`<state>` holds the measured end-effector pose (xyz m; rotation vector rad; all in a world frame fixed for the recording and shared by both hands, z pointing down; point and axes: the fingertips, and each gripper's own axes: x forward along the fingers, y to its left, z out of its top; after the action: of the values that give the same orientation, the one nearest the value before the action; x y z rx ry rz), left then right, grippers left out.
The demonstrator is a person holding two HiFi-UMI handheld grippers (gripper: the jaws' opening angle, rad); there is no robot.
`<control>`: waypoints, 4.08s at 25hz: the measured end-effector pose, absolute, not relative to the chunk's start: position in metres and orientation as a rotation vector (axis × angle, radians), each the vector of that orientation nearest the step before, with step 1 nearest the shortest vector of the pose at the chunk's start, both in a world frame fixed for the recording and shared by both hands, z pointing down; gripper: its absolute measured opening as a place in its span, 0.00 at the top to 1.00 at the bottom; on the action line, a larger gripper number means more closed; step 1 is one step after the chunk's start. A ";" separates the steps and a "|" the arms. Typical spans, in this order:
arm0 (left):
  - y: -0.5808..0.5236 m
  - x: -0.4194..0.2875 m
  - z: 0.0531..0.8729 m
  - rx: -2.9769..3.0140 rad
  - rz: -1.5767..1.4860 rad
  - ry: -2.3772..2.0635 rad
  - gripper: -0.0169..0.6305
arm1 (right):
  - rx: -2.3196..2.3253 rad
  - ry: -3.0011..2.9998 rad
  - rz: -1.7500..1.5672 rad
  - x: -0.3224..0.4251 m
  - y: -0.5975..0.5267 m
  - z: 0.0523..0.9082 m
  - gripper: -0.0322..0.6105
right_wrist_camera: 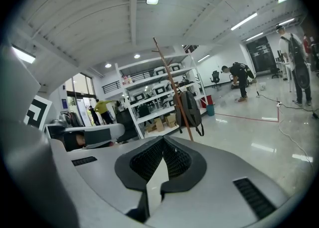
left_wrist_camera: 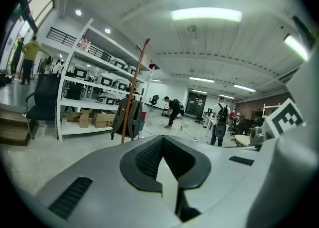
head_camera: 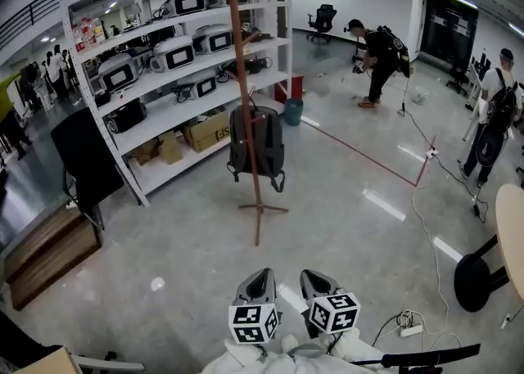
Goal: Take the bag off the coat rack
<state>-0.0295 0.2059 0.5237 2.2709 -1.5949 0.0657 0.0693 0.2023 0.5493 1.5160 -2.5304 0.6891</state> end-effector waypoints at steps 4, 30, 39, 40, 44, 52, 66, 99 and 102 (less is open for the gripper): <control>0.178 -0.020 0.522 2.270 0.077 -1.605 0.97 | 1.517 -2.535 0.696 0.081 0.174 0.549 0.93; 0.084 0.001 0.540 2.285 0.149 -1.589 0.97 | 1.500 -2.540 0.799 0.101 0.085 0.571 0.93; 0.038 0.005 0.545 2.317 0.112 -1.547 0.97 | 1.563 -2.482 0.775 0.112 0.046 0.580 0.93; 0.032 0.006 0.543 2.322 0.108 -1.545 0.97 | 1.571 -2.478 0.769 0.113 0.040 0.580 0.93; 0.007 0.002 0.536 2.334 0.110 -1.534 0.97 | 1.594 -2.491 0.768 0.109 0.012 0.570 0.93; -0.057 -0.016 0.531 2.342 0.102 -1.525 0.97 | 1.605 -2.510 0.741 0.094 -0.046 0.562 0.93; -0.162 -0.050 0.529 2.333 0.110 -1.528 0.97 | 1.543 -2.490 0.730 0.056 -0.148 0.564 0.93; -0.300 -0.051 0.546 2.266 0.171 -1.542 0.97 | 1.452 -2.556 0.727 0.036 -0.316 0.572 0.93; -0.310 -0.056 0.546 2.238 0.162 -1.578 0.97 | 1.376 -2.613 0.708 0.033 -0.336 0.567 0.93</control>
<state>-0.0558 -0.3100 0.5459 2.2377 -1.5783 0.1616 0.0326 -0.3364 0.5670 1.3761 -2.6130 0.7084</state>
